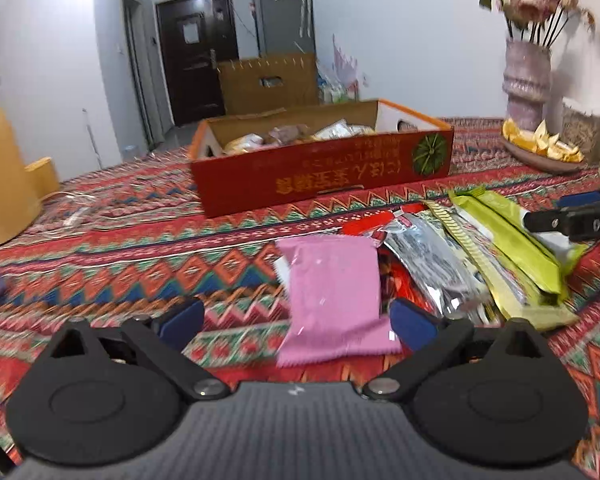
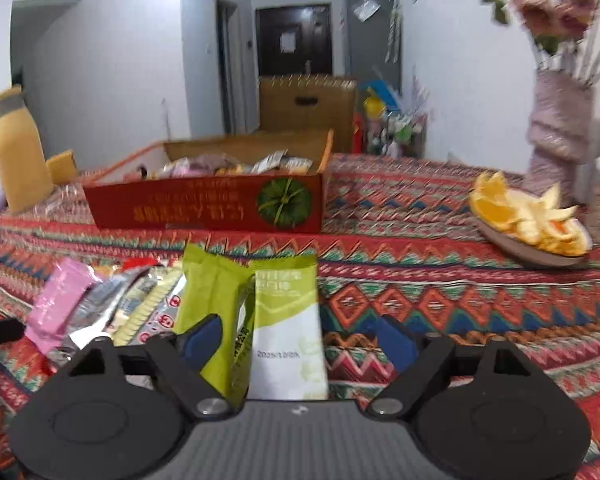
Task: Organize snacks
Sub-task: 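Grasp the pink pack with the left tool while the right tool grasps a white-green packet, then carry both packets into the orange box and open both tools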
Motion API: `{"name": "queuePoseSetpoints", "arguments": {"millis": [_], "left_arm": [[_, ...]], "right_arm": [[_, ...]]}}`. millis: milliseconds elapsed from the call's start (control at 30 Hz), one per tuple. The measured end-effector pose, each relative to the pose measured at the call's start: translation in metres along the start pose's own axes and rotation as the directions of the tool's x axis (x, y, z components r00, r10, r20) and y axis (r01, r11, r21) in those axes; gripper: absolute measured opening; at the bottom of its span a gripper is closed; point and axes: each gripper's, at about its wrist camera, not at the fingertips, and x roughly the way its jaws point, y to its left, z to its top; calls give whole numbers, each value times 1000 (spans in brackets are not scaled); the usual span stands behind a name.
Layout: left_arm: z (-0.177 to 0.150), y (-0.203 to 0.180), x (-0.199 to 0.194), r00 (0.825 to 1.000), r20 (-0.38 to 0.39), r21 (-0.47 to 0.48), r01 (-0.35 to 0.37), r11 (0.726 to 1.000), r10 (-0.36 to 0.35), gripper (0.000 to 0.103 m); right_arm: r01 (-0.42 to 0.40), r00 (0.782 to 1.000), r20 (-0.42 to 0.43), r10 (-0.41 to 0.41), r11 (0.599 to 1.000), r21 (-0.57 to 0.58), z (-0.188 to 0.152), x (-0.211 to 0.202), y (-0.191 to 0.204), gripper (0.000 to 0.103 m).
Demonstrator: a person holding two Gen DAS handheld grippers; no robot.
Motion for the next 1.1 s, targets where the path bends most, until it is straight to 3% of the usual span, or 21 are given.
{"name": "queuePoseSetpoints", "arguments": {"millis": [67,133,233,333,433,500,667,833,1100], "left_arm": [[7,-2,14,999,0,-2,36,999,-36,96],[11,-6,28,999,-16,0,45,999,-45,78],[13,-8,40,996,-44,-8,75,997,-75,65],[9,-12,47,997,-55,0,62,998,-62,65],[6,-14,43,998,-51,21,43,999,-42,63],[5,-13,37,998,-56,20,32,999,-31,63],[-2,-1,3,999,-47,-63,10,998,-13,63],[-19,9,-49,1000,-23,-162,-8,987,5,63],[-57,0,-127,1000,12,-194,4,981,-2,63]], "right_arm": [[-5,1000,17,5,1000,8,2,8,0,72],[-4,1000,19,3,1000,23,5,15,-3,69],[4,1000,2,-4,999,45,3,25,-10,66],[0,1000,-23,1,999,35,0,31,-10,65],[1,1000,-14,-1,1000,-14,-1,32,-2,53],[20,999,-26,-21,999,-34,-1,34,0,41],[41,999,-31,-40,999,9,-6,25,-7,38],[57,998,14,-58,998,33,-18,-20,-3,37],[47,998,39,-49,997,64,-76,-123,24,37]]}}
